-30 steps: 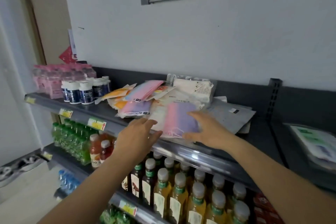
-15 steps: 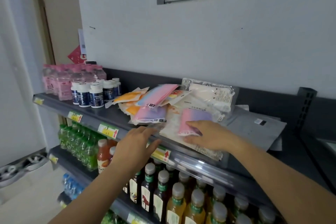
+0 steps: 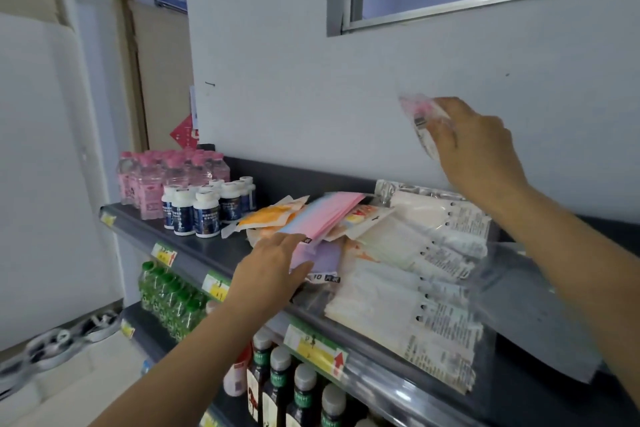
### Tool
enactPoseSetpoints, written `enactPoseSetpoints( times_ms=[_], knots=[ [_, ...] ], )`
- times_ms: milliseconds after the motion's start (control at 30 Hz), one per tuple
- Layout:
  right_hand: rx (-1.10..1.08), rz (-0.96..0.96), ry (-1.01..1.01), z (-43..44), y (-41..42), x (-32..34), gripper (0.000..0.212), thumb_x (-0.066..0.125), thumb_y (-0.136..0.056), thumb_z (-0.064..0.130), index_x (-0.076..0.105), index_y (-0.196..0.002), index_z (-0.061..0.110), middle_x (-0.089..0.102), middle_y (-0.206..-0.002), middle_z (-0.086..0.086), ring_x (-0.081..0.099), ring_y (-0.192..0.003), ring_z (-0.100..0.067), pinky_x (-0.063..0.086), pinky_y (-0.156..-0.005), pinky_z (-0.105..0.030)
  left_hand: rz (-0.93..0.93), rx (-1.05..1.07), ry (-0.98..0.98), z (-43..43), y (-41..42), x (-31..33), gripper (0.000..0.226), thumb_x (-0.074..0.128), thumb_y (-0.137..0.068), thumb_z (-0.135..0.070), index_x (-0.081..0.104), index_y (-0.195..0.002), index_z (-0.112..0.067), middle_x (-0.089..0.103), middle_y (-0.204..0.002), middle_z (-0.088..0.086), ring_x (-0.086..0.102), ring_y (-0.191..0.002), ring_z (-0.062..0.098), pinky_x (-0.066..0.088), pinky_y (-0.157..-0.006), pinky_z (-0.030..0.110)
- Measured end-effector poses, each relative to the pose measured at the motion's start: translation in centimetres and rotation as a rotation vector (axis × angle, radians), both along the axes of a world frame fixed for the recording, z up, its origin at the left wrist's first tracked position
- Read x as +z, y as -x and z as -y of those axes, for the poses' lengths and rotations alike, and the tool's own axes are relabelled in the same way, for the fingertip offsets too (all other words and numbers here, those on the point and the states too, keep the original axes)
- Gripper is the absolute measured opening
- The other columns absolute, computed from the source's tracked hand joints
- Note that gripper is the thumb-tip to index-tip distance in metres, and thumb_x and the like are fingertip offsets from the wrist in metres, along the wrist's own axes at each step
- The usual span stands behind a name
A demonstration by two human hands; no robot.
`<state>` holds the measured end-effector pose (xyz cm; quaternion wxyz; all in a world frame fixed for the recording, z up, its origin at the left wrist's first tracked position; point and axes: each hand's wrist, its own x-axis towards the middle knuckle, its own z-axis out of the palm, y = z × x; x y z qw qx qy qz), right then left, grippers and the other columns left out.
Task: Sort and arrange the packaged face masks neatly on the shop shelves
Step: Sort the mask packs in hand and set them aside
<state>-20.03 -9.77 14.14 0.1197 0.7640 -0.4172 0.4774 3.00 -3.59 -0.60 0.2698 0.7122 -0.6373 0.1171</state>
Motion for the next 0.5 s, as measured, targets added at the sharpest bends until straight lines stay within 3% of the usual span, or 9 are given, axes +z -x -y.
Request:
enactPoseSetpoints(
  times_ms=[133,300,500],
  knots=[
    [-0.020,-0.291,0.012,2.8,-3.2,-4.3,0.037,0.041,-0.098,0.019,0.042,-0.134,0.027,0.062,-0.120,-0.012,0.061,-0.097,-0.038,0.049,-0.081,-0.042,-0.011,0.026,-0.044,1.2,-1.3,-0.4,0.053,0.048,-0.093,-0.044,0.032,-0.142,-0.029,0.034,-0.145,-0.009,0.035,-0.130,0.014,0.044,-0.092,0.034],
    [-0.020,-0.639,-0.221,3.9,-6.0,-9.7,0.044,0.052,-0.093,0.031,0.039,-0.135,0.031,0.058,-0.126,-0.003,0.058,-0.108,-0.030,0.047,-0.082,-0.035,-0.017,0.006,-0.082,2.8,-4.0,-0.7,0.061,0.051,-0.092,-0.045,0.026,-0.145,-0.026,0.028,-0.151,-0.006,0.030,-0.135,0.016,0.039,-0.101,0.036],
    [-0.028,-0.553,-0.284,5.1,-8.1,-9.9,0.040,0.049,-0.095,0.028,0.042,-0.135,0.033,0.061,-0.122,-0.006,0.060,-0.105,-0.032,0.049,-0.084,-0.036,-0.005,-0.108,-0.255,7.6,-7.5,-0.5,0.078,0.047,-0.088,-0.058,0.015,-0.150,-0.023,0.018,-0.156,0.000,0.016,-0.143,0.020,0.021,-0.113,0.039]
  ],
)
